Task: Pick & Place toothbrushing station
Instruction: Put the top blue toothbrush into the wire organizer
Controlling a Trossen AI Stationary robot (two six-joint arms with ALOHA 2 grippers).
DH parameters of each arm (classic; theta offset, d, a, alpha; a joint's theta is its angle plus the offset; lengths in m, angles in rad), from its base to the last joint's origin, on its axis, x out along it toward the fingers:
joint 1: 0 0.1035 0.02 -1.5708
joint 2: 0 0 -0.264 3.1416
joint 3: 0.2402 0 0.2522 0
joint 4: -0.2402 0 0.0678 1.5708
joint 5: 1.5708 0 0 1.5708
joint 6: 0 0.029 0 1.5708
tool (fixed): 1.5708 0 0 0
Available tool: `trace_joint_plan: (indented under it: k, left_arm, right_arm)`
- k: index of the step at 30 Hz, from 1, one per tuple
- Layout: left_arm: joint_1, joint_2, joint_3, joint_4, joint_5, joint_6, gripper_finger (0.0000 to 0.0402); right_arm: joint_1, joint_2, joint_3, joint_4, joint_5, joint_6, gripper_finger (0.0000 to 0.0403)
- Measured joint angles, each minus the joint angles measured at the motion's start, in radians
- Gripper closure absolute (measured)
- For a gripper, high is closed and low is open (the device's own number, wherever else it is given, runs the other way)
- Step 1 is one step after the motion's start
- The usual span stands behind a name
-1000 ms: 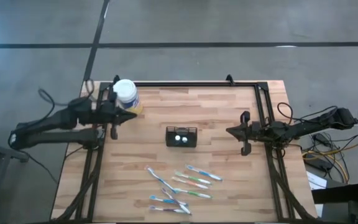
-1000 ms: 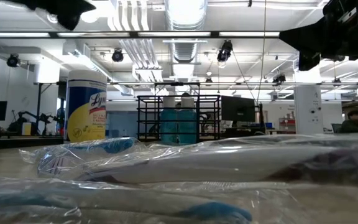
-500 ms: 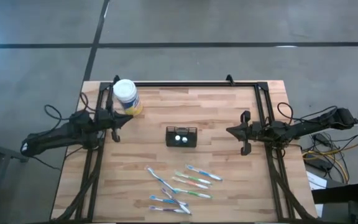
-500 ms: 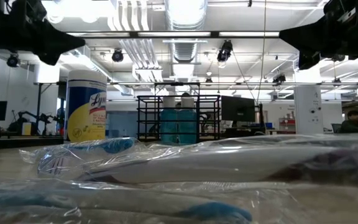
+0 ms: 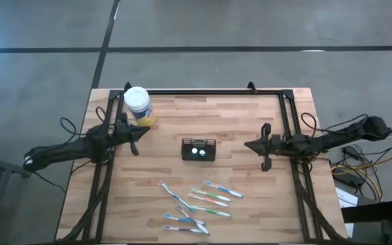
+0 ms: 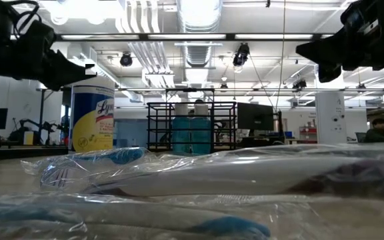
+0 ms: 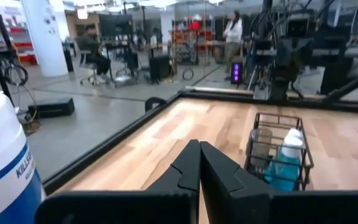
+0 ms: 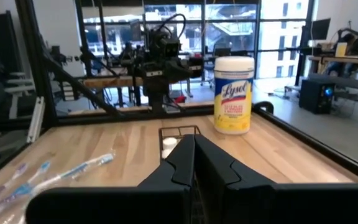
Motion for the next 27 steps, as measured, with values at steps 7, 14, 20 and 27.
trace_joint_plan:
  k: [7,14,20,27]
  left_arm:
    - [0.0,-0.003,0.032,0.02,0.0,0.018,0.0393]
    - [0.0,-0.004,0.063,0.018,0.05,0.02,0.0392]
    - [0.0,-0.004,0.057,0.017,0.053,0.019,0.0392]
    - [0.0,-0.002,0.053,0.016,0.054,0.017,0.0392]
  right_arm:
    - [0.001,0.071,0.107,-0.127,-0.044,0.035,0.0394]
    - [0.001,0.216,0.459,-0.725,-0.056,0.123,0.0394]
    - [0.006,0.4,0.755,-1.189,-0.052,0.273,0.0394]
    - [0.05,0.67,1.016,-1.362,-0.208,0.361,0.0392]
